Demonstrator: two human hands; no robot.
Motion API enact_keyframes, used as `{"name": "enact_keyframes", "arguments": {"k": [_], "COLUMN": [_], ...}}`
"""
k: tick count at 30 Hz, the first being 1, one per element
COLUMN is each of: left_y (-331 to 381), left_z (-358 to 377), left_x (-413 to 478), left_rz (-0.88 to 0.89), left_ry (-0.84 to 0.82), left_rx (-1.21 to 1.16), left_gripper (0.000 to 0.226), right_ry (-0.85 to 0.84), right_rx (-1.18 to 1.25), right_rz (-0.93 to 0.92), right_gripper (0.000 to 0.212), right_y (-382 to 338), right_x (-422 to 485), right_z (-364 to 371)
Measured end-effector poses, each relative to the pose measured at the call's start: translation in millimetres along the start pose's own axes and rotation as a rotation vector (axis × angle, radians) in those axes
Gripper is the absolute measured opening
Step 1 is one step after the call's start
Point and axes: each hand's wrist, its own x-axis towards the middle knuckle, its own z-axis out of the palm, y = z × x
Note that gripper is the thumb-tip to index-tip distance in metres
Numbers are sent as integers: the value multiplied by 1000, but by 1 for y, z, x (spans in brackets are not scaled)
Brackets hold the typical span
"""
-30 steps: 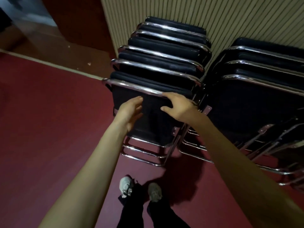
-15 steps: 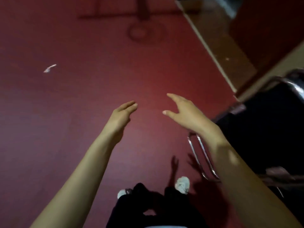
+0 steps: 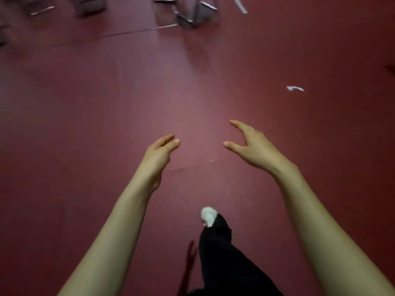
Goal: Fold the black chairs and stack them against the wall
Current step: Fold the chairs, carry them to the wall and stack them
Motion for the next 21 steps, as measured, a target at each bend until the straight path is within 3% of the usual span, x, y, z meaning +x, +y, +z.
{"name": "enact_keyframes", "arguments": {"k": [7,13,21], "left_y": [66,148,229], "left_z": [-127,-214,-338], "left_x": [155,279,487], "left_rz": [-72,-25,17], "left_ry": [270,383,462], "left_rx": [-133,-203,-298], "left_gripper": [41,39,37], "right_ry": [-182,-266,-232], "right_rx": [-30,-43,-86], "right_rz": [-235,-346,-419], "right_gripper": [68,70,72], "right_y": [-121,-218,-325], "right_x": [240,404,639], "right_z": [48,57,84]}}
